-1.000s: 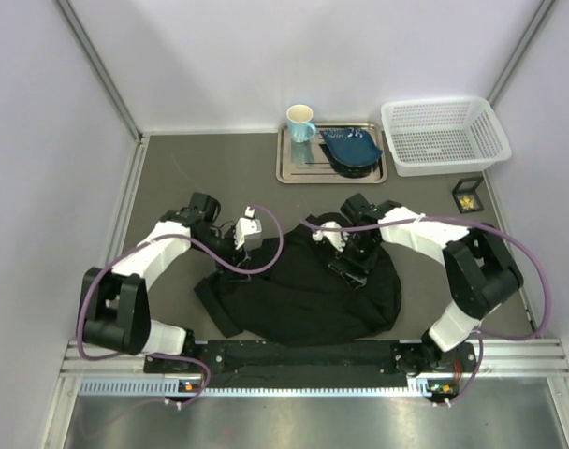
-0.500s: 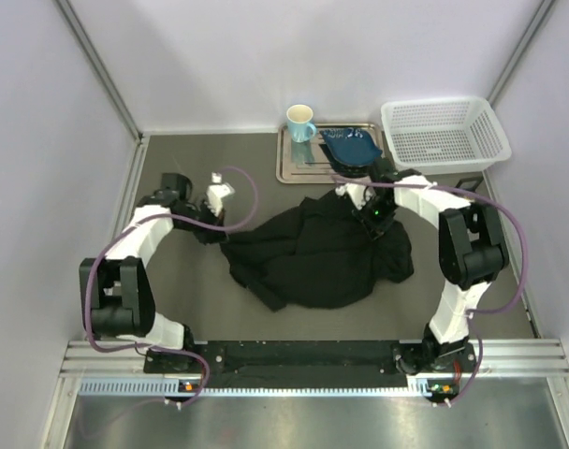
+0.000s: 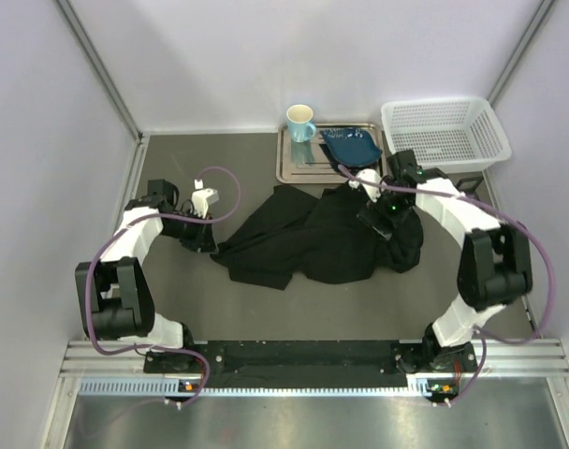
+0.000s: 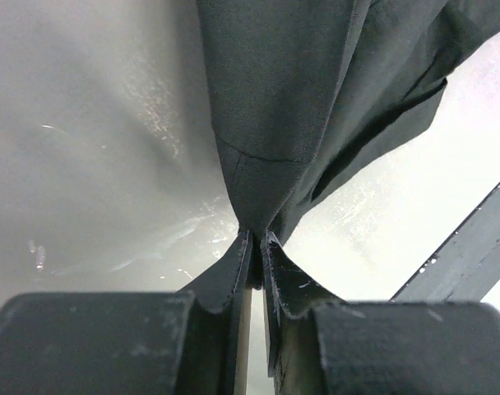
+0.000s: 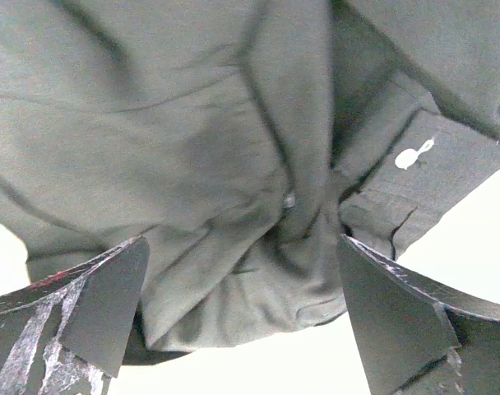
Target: Pin the brooch onto the clothing
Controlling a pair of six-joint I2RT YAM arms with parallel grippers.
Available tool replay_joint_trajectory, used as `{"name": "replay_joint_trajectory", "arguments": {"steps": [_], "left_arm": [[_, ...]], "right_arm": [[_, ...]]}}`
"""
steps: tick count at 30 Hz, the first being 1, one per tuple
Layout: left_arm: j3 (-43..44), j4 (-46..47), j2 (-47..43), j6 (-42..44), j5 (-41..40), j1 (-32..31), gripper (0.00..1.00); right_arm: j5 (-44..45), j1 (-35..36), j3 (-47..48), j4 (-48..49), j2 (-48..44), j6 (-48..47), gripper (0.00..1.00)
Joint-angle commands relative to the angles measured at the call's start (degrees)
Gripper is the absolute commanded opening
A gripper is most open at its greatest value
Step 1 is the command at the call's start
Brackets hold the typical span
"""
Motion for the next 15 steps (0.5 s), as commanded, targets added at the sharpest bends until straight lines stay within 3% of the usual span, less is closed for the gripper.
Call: {"name": "replay_joint_trajectory", "arguments": {"steps": [1, 7, 9, 15], "left_arm": [[0.8, -1.9, -1.2, -1.9, 0.8, -0.6, 0.13], [2.8, -2.6, 1.9, -3.0, 1.1, -0.5, 0.11], [3.2, -2.5, 1.8, -3.0, 1.4, -0.6, 0.11], [3.3, -2.6, 1.5, -2.7, 1.8, -0.6, 0.10]], "right_arm": [[-7.6, 4.3, -5.7, -2.3, -13.9, -6.3, 0.99], [-14.5, 14.8, -12.8, -2.4, -21.2, -9.2, 0.97], [-14.5, 19.3, -15.0, -2.3, -21.0, -9.8, 0.93], [-14.6, 23.7, -17.6, 0.8, -15.9, -9.1, 0.74]]}}
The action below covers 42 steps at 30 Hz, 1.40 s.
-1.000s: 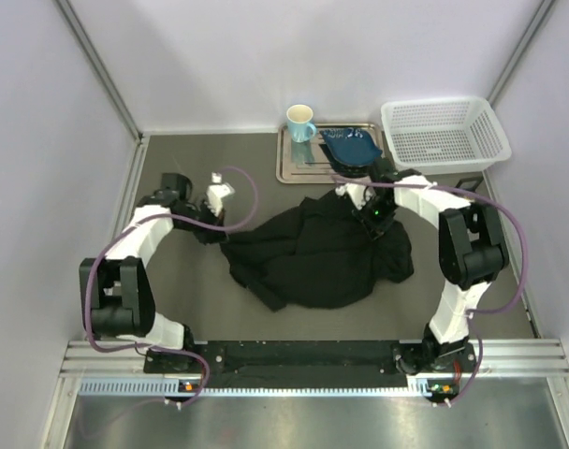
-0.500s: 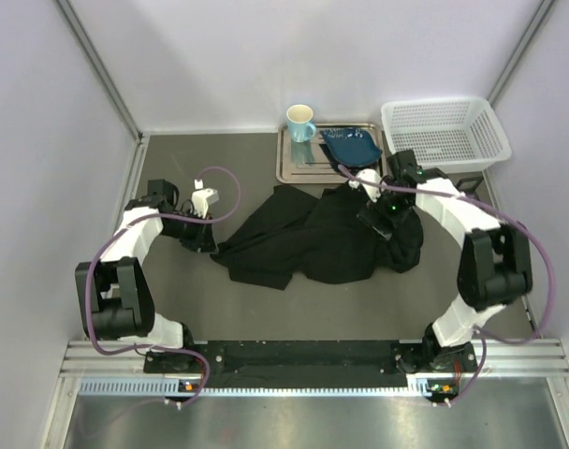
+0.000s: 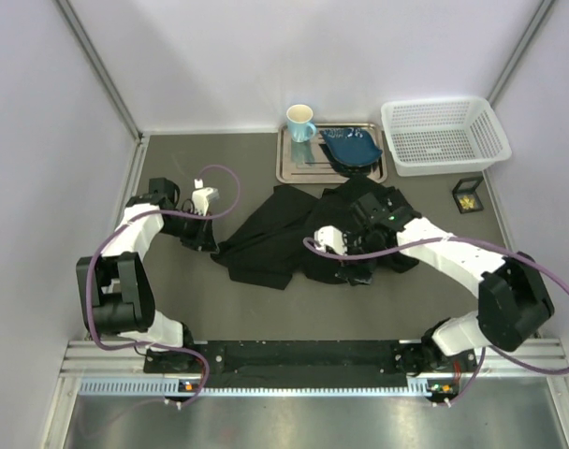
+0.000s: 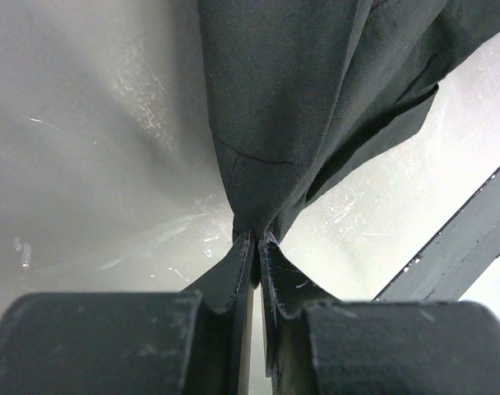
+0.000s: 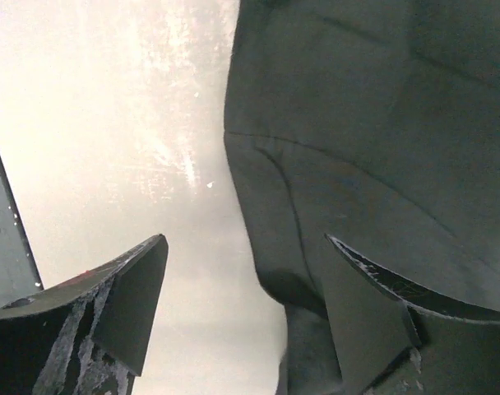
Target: Pin the brooch onto the clothing
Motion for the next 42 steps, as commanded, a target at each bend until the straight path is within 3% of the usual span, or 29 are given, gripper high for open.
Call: {"name": "replay_joint_trajectory", "arguments": {"steps": [1, 9, 15, 18, 20, 21, 22, 23, 28, 34, 36, 38, 39, 40, 42], "left_arm": [[1.9, -0.7, -0.4, -0.1, 1.6, -0.1, 0.10], [1.3, 0.2, -1.4, -0.2, 0.9, -0.1, 0.10], [1.1, 0.8, -2.0, -0.2, 1.0, -0.1, 0.10], [0.4, 0.8, -2.5, 0.5, 1.3, 0.0, 0.10], [0.2, 0.8, -2.7, 0.8, 2.1, 0.0, 0.10], [0.0, 0.9, -2.7, 0.9, 2.3, 0.0, 0.09], [0.0, 1.0, -2.7, 1.0, 2.8, 0.0, 0.09], [0.1, 1.0, -2.8, 1.1, 3.3, 0.0, 0.08], [0.9, -0.7, -5.1, 4.5, 6.3, 0.0, 0.04], [-2.8, -9.1, -13.9, 20.0, 12.6, -0.7, 0.05], [-5.9, -12.0, -16.0, 28.0, 13.9, -1.3, 0.09], [-7.5, -14.2, -18.5, 32.0, 13.5, -2.0, 0.20], [-8.3, -14.2, -19.1, 32.2, 13.4, -2.0, 0.31], [-8.2, -14.7, -19.7, 32.8, 13.3, -2.0, 0.53], [-7.4, -15.8, -20.0, 37.6, 13.5, -2.0, 0.63]], "right_arm": [[-1.5, 2.3, -1.1, 3.4, 3.5, 0.4, 0.71], [1.1, 6.1, -4.5, 9.1, 8.6, 2.7, 0.65], [10.6, 6.6, -6.2, 16.4, 12.9, 5.2, 0.62], [12.8, 6.6, -6.8, 17.8, 13.0, 6.3, 0.52], [13.5, 6.5, -7.8, 18.0, 12.9, 6.4, 0.37], [14.7, 6.6, -8.2, 18.0, 13.1, 6.5, 0.29], [15.4, 6.6, -8.6, 18.0, 13.2, 6.6, 0.09], [16.2, 6.5, -9.1, 18.2, 13.2, 6.9, 0.00], [19.2, 3.6, -8.9, 17.2, 5.9, 10.7, 0.00], [18.6, -3.6, -1.9, 13.6, -7.7, 18.2, 0.00], [18.2, -6.3, -0.6, 13.4, -10.5, 19.2, 0.00], [17.3, -9.7, -0.7, 12.9, -14.7, 18.6, 0.00], [17.2, -10.3, -1.0, 12.8, -16.0, 17.6, 0.00], [17.1, -10.7, -1.4, 12.7, -17.0, 16.9, 0.00], [16.5, -11.1, -2.3, 11.8, -19.8, 16.0, 0.00]]}}
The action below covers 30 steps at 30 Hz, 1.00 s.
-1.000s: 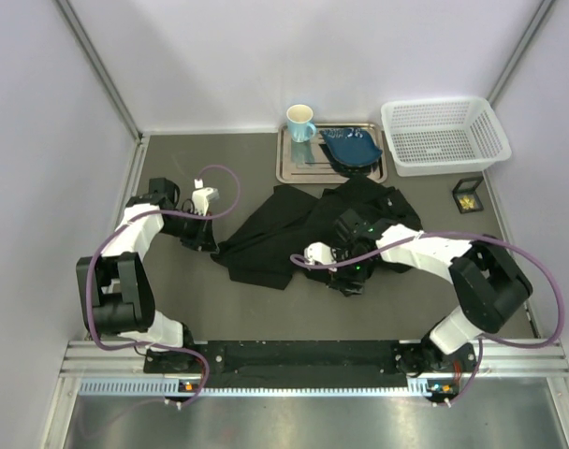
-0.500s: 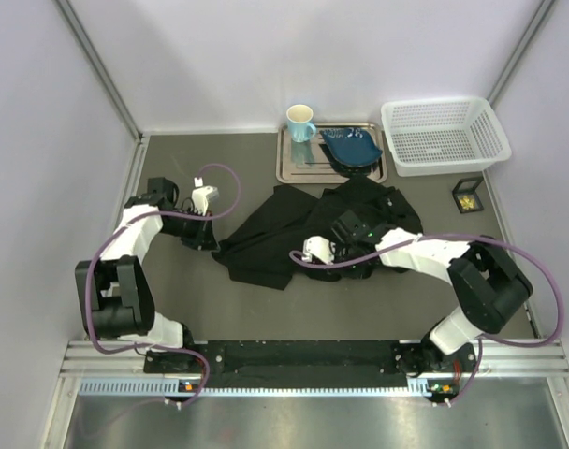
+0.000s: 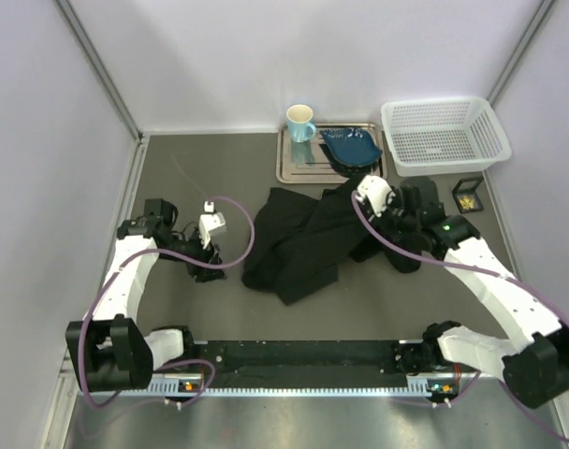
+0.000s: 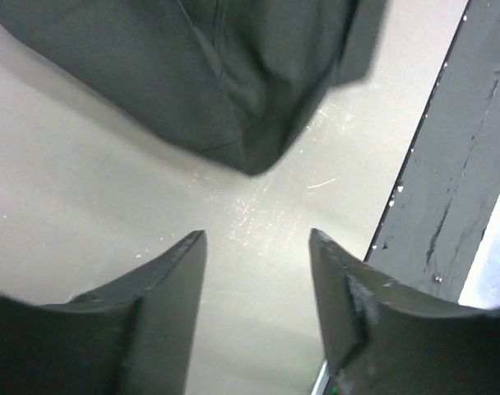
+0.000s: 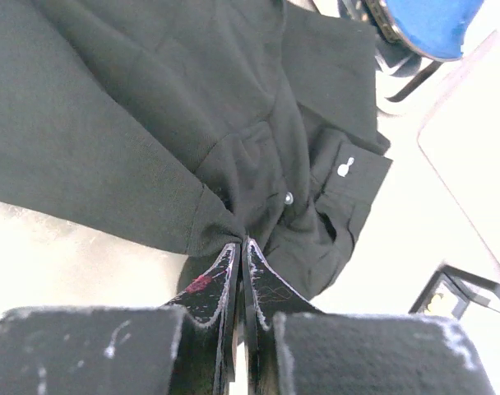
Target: Pin the brooch onto the clothing
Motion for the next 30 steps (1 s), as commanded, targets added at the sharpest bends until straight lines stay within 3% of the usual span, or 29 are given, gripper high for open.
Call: {"name": "replay_joint_trajectory", "arguments": {"steps": [1, 2, 5, 7, 9, 12, 16, 22, 28, 30], "left_arm": [[0.3, -3.8, -1.5, 12.6, 2.9, -0.1, 0.66], [0.4, -2.4, -1.6, 14.9, 3.5, -0.1, 0.73], [1.2, -3.0, -1.1, 26.0, 3.0, -2.5, 0.77], [1.5, 2.0, -0.3, 26.2, -0.6, -9.7, 0.77], [1.5, 10.3, 0.3, 23.5, -5.6, -14.2, 0.75], [2.3, 25.6, 2.1, 9.6, -8.8, -20.2, 0.76], [6.5, 33.6, 9.7, -8.1, -13.2, -26.3, 0.76], [11.0, 36.7, 18.7, -17.4, -19.1, -29.6, 0.67], [14.8, 34.0, 23.9, -19.3, -19.3, -29.8, 0.64], [14.9, 33.7, 25.1, -19.5, -20.0, -29.7, 0.58]], "right_arm": [[-0.5, -1.1, -0.2, -2.7, -4.5, -0.6, 0.00], [-1.0, -1.1, -0.3, -3.3, -4.8, -0.5, 0.00], [-0.5, -1.1, -0.1, -3.6, -5.0, 0.6, 0.00], [-0.5, -1.2, 0.2, -3.7, -5.2, 1.7, 0.00], [-0.5, -1.1, 0.4, -4.0, -5.6, 2.5, 0.00], [-0.1, -1.1, 0.0, -4.2, -6.2, 3.3, 0.00], [0.3, -1.1, -0.4, -4.4, -7.2, 5.2, 0.00], [0.5, -1.1, -0.8, -4.3, -7.4, 6.1, 0.00], [0.8, -1.1, -0.8, -4.3, -7.4, 6.0, 0.00], [0.8, -1.1, -0.8, -4.3, -7.3, 6.0, 0.00]]}}
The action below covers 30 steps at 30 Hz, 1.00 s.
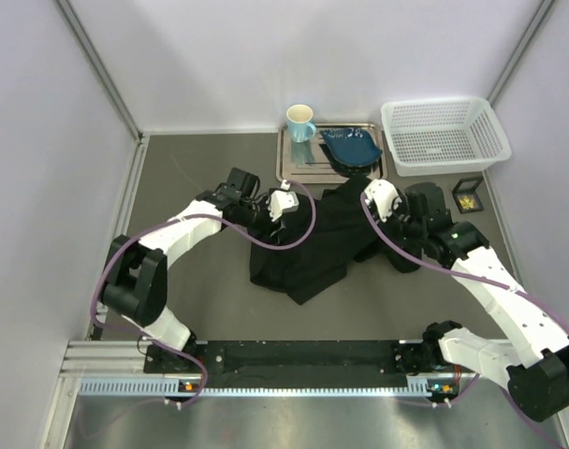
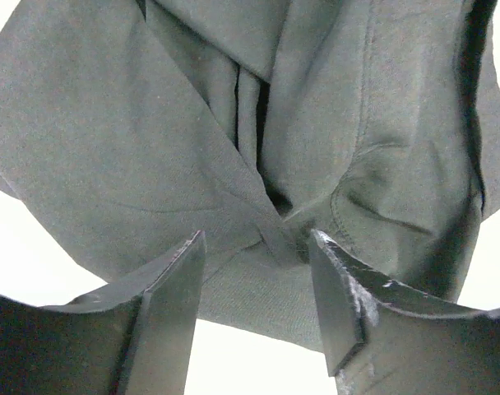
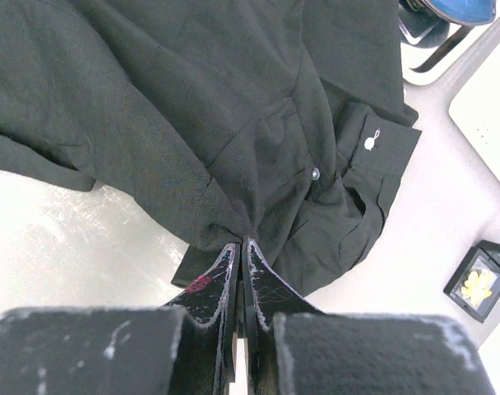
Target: Pin the brooch onto the clothing
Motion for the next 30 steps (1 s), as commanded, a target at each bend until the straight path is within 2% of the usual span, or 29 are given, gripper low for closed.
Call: {"name": "replay_joint_trajectory", "arguments": {"steps": [1, 3, 8, 10, 11, 12, 15, 16, 19, 22, 23, 26, 30], "left_arm": [[2.5, 0.4, 1.5, -2.9, -1.6, 0.0, 0.54], [3.1, -1.9, 2.3, -1.8, -2.1, -0.1, 0.50], [2.0, -4.1, 1.5, -0.8, -0.7, -0.1, 0.56], [1.7, -4.0, 1.5, -1.0, -1.0, 0.0, 0.55], [1.9, -4.3, 1.6, -0.8, -1.3, 0.0, 0.52], [2.0, -4.4, 1.9, -1.2, -2.0, 0.1, 0.43], [3.3, -5.6, 1.8, -2.9, -4.4, 0.6, 0.24], [4.0, -7.0, 1.7, -2.9, -4.1, 1.0, 0.14], [3.8, -8.5, -1.0, -4.7, -3.5, 4.5, 0.00], [2.5, -10.2, -5.0, -6.4, -4.9, 11.1, 0.00], [1.9, -12.3, -6.9, -6.7, -5.2, 15.8, 0.00], [0.0, -18.1, -10.1, -5.7, -8.0, 21.8, 0.00], [-9.7, -20.1, -15.8, 0.5, -12.8, 22.0, 0.00]], "right_arm": [[0.8, -0.3, 0.0, 0.7, -1.1, 0.7, 0.00], [1.3, -0.2, 0.0, 0.7, -1.1, 0.6, 0.00], [1.5, -0.3, -0.2, 0.7, -1.0, 0.0, 0.00], [1.8, -0.2, -0.2, 0.7, -0.8, 0.0, 0.00], [1.9, -0.2, -0.3, 0.7, -0.8, 0.0, 0.00], [1.9, -0.3, -0.3, 0.7, -0.9, 0.0, 0.00], [2.0, -0.3, -0.5, 0.7, -1.0, -0.4, 0.00], [2.2, -0.3, -0.5, 0.7, -1.0, -0.5, 0.00], [3.4, -0.3, -0.5, 0.7, -0.5, -1.1, 0.00], [5.3, -0.4, -0.3, 0.8, 0.1, -1.5, 0.00], [5.3, -0.6, -0.3, 1.1, 0.2, -1.5, 0.00], [6.6, -1.6, -0.2, 1.5, 0.3, -1.4, 0.00], [6.0, -1.7, 0.0, 2.0, 0.8, -1.6, 0.00]]}}
